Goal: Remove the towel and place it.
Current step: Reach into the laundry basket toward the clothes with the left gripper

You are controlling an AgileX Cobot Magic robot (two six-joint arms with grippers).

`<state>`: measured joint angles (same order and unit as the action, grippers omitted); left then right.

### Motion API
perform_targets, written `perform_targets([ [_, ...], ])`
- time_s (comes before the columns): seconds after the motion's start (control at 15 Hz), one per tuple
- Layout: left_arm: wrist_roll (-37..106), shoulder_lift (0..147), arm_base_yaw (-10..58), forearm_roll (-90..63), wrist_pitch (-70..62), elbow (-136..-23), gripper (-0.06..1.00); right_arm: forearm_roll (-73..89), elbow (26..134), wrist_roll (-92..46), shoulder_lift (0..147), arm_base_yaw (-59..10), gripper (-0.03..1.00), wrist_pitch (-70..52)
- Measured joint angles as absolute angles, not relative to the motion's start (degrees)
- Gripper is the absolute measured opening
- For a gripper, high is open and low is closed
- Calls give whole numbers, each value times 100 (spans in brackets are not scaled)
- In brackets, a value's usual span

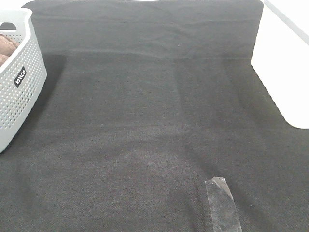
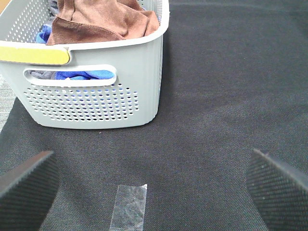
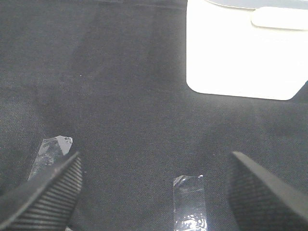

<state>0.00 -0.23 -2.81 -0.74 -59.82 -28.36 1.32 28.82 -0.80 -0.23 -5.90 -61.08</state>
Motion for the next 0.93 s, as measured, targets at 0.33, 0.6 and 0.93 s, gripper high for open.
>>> perform_targets([
  [0.33,149,-23,-281,-103,-5982,-2836,99,132,2882,-80,-23,-590,78,-6108],
  [0.6,160,-23,-281,-275,-5982,-2836,99,132,2882,-80,-23,-590,78,-6108],
  [0.93,178,-23,-281,-315,-5982,-2836,99,132,2882,-80,-23,-590,78,-6108],
])
